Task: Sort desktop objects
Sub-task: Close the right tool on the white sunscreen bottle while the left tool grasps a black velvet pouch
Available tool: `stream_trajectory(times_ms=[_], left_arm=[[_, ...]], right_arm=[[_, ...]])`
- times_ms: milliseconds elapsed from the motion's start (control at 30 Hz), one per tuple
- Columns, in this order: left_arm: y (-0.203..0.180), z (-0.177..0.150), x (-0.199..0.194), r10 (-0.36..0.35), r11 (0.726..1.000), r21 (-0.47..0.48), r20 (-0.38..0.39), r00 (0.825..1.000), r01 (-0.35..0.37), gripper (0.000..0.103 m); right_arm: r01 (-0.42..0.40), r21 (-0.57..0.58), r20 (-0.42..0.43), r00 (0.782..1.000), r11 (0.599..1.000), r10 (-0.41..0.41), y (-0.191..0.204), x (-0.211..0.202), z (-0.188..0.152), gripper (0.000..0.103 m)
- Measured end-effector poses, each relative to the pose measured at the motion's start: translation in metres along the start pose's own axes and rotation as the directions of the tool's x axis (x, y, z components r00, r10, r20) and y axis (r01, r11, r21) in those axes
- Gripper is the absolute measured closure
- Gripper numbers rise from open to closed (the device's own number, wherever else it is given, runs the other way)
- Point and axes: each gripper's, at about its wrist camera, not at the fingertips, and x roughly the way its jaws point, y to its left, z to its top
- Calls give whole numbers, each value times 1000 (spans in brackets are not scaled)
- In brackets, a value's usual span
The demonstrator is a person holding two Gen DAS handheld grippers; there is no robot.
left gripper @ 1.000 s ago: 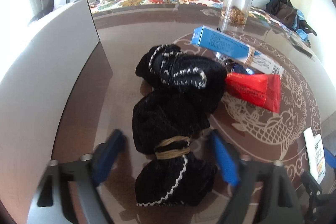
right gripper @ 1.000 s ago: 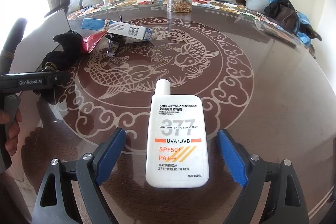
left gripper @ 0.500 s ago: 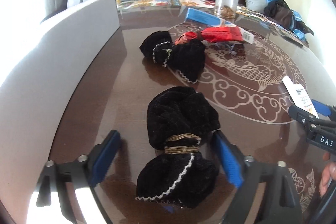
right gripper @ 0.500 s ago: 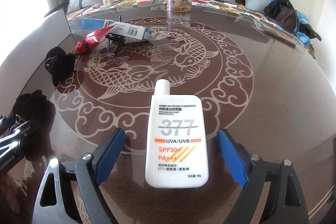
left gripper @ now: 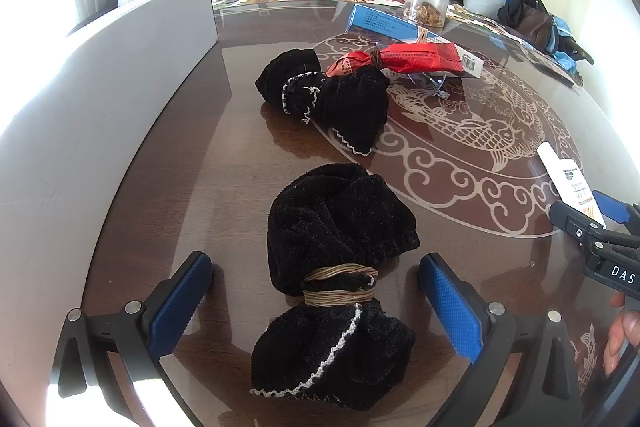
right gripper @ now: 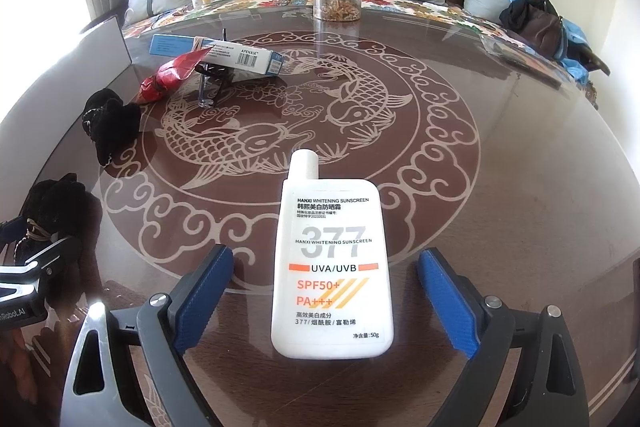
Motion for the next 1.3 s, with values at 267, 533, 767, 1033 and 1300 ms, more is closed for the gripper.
stream_trajectory(times_ms=[267,533,767,1033,1300], left_arm=[[0,0,0,0,1000,0,0,1000,0,0],[0,0,0,0,1000,1,0,1000,0,0],[-1,0,0,5,1000,1,-2,1000,-5,0],[1,5,-13,-48,994,93,-51,998,53,71],[17,10,-66,-200,980,15,13,980,199,72]], right_arm=[[-2,2,0,1000,1000,2,0,0,0,9],[-6,2,-1,1000,1000,6,0,1,0,8],[-7,2,-2,1000,1000,7,0,1,-1,8],[-46,-43,-65,997,998,43,-1,-1,10,48],[-133,52,-118,983,990,138,-17,-34,20,51]])
